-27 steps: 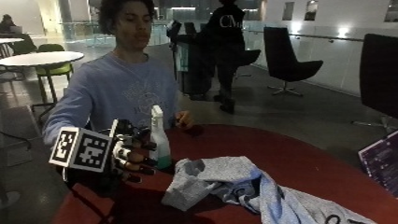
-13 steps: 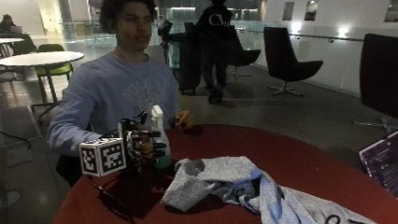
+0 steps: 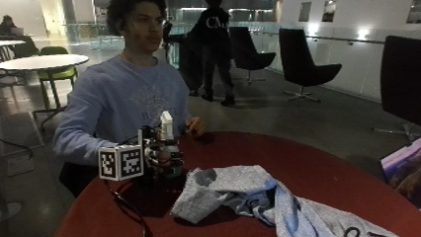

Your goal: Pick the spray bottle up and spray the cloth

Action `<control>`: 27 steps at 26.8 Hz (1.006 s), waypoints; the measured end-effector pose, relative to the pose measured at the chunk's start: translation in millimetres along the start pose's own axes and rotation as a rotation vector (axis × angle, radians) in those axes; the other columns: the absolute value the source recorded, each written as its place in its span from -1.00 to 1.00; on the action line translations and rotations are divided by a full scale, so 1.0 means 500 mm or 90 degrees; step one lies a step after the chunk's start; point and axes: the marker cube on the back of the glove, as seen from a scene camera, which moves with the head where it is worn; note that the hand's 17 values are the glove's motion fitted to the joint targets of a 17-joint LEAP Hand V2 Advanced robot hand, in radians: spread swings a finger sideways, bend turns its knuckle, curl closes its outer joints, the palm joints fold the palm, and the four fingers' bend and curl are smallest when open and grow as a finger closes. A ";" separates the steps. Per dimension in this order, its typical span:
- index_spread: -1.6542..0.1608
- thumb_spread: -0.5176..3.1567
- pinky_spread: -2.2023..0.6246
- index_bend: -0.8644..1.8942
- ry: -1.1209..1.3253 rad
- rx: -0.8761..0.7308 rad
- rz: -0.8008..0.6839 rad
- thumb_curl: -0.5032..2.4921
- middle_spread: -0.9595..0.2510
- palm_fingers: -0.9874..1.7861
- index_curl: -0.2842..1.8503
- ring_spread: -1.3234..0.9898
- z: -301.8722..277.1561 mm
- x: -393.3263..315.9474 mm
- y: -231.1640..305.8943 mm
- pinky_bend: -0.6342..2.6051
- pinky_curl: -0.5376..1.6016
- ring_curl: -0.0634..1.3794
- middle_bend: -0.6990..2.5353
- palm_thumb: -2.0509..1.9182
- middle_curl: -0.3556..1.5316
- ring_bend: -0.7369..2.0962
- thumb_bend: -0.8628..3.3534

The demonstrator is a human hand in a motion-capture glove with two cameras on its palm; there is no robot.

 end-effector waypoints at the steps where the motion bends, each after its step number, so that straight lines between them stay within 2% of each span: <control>1: 0.41 -0.14 0.72 -0.30 0.017 -0.001 0.004 -0.47 0.60 0.07 -0.50 0.20 0.004 0.002 0.000 -0.48 -0.21 -0.47 -0.39 0.28 -0.23 -0.18 -0.60; 9: 0.45 -0.16 0.73 -0.40 0.087 0.023 0.014 -0.43 0.56 0.12 -0.59 0.17 0.020 0.019 -0.008 -0.45 -0.20 -0.42 -0.34 0.41 -0.19 -0.05 -0.55; 15: 0.50 -0.18 0.73 -0.38 0.030 0.054 0.004 -0.37 0.52 0.22 -0.63 0.14 0.011 0.010 -0.026 -0.40 -0.18 -0.37 -0.31 0.49 -0.17 0.02 -0.53; 20: 0.51 -0.24 0.70 -0.28 -0.019 0.064 0.007 -0.34 0.50 0.31 -0.60 0.12 -0.008 -0.015 -0.054 -0.37 -0.16 -0.36 -0.34 0.51 -0.17 0.01 -0.54; 27: 0.53 -0.24 0.66 -0.29 -0.059 0.001 0.082 -0.33 0.49 0.44 -0.56 0.12 -0.031 -0.077 -0.118 -0.37 -0.15 -0.36 -0.34 0.47 -0.16 0.00 -0.59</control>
